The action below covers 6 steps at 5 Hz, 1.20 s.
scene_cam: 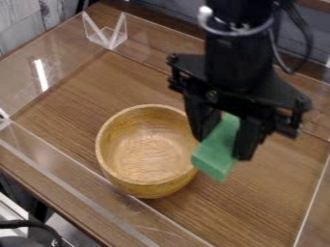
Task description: Put the green block in the brown bowl
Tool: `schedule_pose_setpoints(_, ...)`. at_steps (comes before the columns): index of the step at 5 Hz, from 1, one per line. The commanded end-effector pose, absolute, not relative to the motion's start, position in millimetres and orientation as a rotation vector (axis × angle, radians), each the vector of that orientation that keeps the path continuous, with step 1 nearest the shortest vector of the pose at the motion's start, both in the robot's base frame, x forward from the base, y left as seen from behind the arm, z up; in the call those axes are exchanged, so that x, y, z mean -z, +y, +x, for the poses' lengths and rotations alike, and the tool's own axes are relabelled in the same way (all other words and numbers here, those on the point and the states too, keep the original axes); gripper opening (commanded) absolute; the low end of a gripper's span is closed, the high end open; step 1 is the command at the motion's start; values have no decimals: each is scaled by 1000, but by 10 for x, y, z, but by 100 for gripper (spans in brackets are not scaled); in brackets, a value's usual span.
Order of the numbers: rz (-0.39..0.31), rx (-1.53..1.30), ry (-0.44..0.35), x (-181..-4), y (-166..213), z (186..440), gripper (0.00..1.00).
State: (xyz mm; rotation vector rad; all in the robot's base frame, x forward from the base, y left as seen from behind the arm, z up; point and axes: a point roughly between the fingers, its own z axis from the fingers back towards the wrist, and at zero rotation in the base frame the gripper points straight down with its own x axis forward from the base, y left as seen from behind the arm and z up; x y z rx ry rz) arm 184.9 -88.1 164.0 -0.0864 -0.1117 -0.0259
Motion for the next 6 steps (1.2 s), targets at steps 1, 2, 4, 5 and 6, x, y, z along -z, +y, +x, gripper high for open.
schedule_pose_setpoints(1, -97, -8, -149, -1710, -735, 1877, 0)
schedule_pose_setpoints(2, -100, -19, -155, -1613, -740, 1796, 0)
schedule_pose_setpoints(4, -105, -1, -152, -1579, -764, 1770, 0)
schedule_pose_setpoints(5, -109, 6, -142, -1568, -767, 1761, 0)
schedule_pose_setpoints(6, -113, 12, -133, -1562, -761, 1761, 0)
